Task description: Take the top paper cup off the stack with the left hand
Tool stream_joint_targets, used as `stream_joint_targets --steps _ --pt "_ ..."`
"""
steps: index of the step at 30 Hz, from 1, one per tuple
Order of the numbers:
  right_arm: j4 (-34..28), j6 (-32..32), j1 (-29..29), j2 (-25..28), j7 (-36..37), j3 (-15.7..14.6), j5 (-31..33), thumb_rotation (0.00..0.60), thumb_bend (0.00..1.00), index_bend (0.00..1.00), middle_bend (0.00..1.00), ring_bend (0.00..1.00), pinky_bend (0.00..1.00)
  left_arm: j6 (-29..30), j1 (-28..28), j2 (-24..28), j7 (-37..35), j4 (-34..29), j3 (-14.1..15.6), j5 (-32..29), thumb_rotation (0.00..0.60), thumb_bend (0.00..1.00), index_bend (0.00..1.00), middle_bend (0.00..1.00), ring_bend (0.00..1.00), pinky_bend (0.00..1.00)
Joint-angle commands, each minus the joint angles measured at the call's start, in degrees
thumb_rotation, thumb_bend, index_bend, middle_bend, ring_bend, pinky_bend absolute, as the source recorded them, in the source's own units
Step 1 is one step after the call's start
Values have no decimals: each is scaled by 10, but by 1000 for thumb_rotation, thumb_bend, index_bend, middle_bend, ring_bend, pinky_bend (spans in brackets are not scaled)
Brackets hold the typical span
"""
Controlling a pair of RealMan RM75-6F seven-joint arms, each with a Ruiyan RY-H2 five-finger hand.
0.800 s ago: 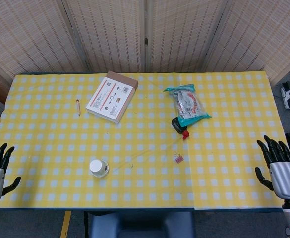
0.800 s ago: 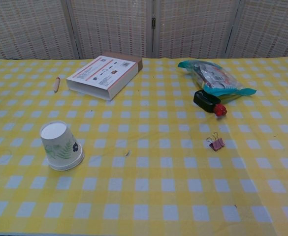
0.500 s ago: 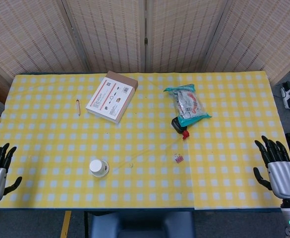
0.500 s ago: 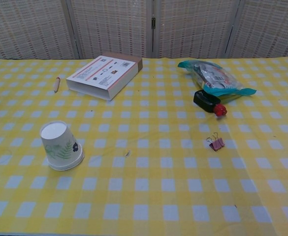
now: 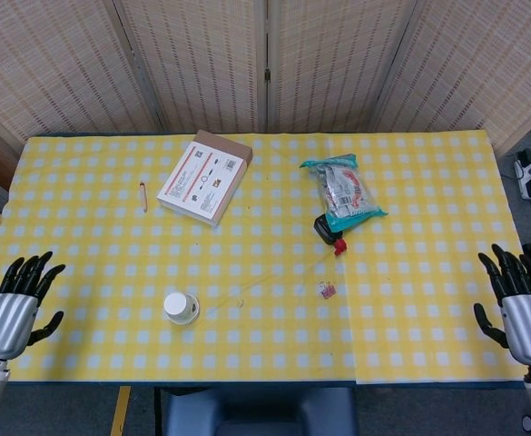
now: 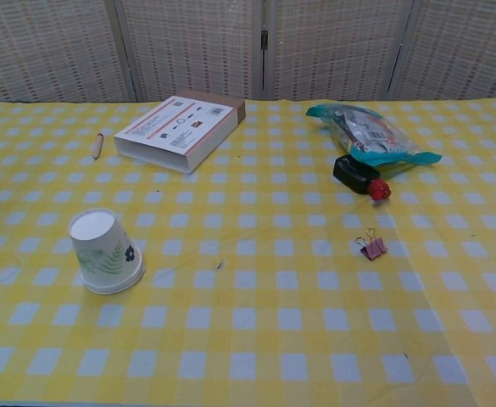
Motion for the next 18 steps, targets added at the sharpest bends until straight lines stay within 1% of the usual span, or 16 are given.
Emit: stream_joint_targets --steps 1,7,10,13,15,18 --pt "-4 1 -1 3 -3 1 3 600 454 0 0 44 0 -35 -32 12 -19 -2 7 31 600 362 203 70 71 0" --pt "-5 -11 2 3 -1 0 10 600 453 0 0 42 0 -98 -89 12 -55 -6 23 83 600 365 217 73 71 0" --pt "-4 -14 3 2 0 2 12 600 454 0 0 42 0 -133 -117 5 -54 -5 28 96 600 365 194 73 71 0" --pt "-3 -15 3 2 1 2 13 600 453 0 0 42 0 -168 -141 -3 -43 -7 32 100 600 365 162 73 70 0" --pt "-1 -15 2 2 3 1 14 600 453 0 0 43 0 -199 -156 -5 -31 -15 35 93 600 364 141 69 59 0" --pt "1 -15 1 1 6 2 17 600 454 0 0 42 0 -230 -172 -12 -16 -21 33 79 600 364 124 57 45 0"
